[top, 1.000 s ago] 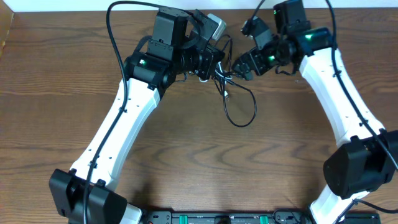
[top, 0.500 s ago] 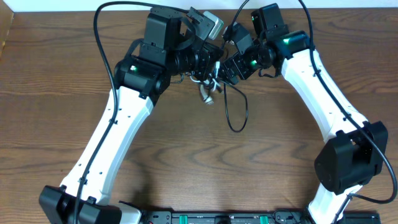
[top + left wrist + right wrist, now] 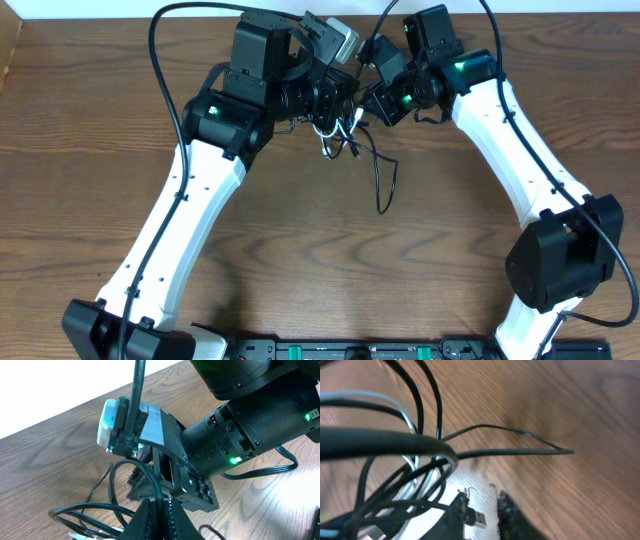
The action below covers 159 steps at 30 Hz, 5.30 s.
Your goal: Untangle cables
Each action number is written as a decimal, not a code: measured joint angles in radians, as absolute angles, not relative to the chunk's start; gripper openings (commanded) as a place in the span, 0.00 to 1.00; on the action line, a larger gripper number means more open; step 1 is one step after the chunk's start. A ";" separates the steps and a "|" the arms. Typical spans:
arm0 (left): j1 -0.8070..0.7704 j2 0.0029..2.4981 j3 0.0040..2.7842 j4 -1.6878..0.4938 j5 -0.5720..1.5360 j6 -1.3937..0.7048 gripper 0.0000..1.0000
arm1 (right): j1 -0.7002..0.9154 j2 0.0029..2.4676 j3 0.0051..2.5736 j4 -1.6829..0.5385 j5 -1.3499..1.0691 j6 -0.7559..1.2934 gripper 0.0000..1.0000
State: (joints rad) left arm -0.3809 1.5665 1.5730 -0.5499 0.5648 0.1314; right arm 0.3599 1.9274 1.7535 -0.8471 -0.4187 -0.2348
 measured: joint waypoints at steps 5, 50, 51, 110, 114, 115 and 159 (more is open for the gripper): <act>-0.381 1.567 1.573 -0.550 0.565 0.131 0.07 | 0.360 1.927 1.753 -0.837 -0.416 -0.228 0.92; -0.381 1.567 1.573 -0.527 0.678 0.132 0.07 | 0.303 1.927 1.753 -0.673 -0.519 -0.185 0.17; -0.381 1.567 1.573 -0.527 0.679 0.132 0.07 | 0.303 1.927 1.753 -0.673 -0.524 -0.184 0.01; -0.409 1.620 1.573 -0.516 0.680 0.128 0.24 | 0.132 1.569 1.753 -0.858 -0.238 -0.177 0.01; -0.431 1.691 1.573 -0.516 0.687 0.130 0.26 | 0.132 1.569 1.753 -0.855 -0.238 -0.177 0.01; -0.435 1.705 1.573 -0.516 0.696 0.131 0.26 | 0.132 1.569 1.753 -0.855 -0.238 -0.177 0.01; -0.475 1.674 1.573 -0.471 0.813 0.127 0.26 | 0.132 1.593 1.753 -0.856 -0.208 -0.189 0.01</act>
State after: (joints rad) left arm -0.4751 1.6741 1.5730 -0.4706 0.8135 0.1272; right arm 0.1322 1.5929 1.7535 -0.8558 -0.2085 -0.1886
